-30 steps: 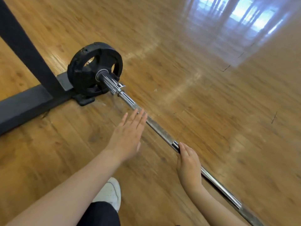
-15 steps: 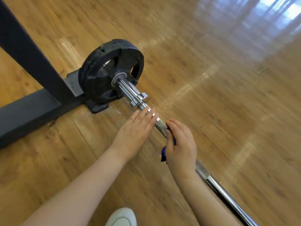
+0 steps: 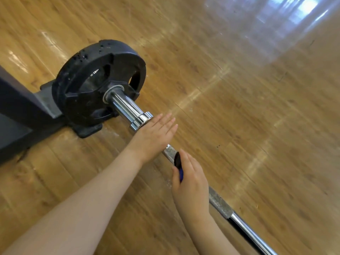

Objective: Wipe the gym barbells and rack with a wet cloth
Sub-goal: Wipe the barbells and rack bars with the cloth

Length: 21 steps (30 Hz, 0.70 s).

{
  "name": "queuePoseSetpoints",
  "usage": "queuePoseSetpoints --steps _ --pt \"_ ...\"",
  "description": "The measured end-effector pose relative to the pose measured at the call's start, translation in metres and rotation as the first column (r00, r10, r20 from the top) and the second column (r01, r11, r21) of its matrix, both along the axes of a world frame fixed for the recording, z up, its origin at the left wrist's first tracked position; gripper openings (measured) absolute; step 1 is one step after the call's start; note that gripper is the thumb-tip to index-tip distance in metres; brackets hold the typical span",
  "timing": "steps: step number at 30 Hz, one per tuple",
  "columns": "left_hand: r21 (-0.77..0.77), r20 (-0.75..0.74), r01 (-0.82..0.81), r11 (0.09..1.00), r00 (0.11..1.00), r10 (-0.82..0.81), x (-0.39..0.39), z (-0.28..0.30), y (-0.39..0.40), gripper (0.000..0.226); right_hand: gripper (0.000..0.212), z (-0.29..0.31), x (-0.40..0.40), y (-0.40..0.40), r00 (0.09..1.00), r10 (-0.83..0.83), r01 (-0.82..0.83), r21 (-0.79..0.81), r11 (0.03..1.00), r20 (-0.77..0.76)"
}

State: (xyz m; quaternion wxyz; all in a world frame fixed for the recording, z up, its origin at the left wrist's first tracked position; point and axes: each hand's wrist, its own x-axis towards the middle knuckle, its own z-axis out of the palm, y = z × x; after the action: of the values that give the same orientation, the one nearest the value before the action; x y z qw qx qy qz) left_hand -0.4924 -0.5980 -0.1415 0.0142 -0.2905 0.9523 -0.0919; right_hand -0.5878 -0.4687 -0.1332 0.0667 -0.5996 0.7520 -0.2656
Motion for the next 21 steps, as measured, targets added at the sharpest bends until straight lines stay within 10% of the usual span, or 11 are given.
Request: queuePoseSetpoints --steps 9,21 --pt "0.146 0.349 -0.048 0.988 0.937 -0.006 -0.015 0.019 -0.008 0.053 0.038 -0.006 0.007 -0.013 0.998 -0.049 0.051 0.058 0.997 -0.038" --pt "0.095 0.021 -0.115 0.989 0.993 0.114 0.004 -0.007 0.008 0.048 0.046 -0.006 0.017 -0.028 0.997 0.058 -0.054 0.071 0.996 -0.054"
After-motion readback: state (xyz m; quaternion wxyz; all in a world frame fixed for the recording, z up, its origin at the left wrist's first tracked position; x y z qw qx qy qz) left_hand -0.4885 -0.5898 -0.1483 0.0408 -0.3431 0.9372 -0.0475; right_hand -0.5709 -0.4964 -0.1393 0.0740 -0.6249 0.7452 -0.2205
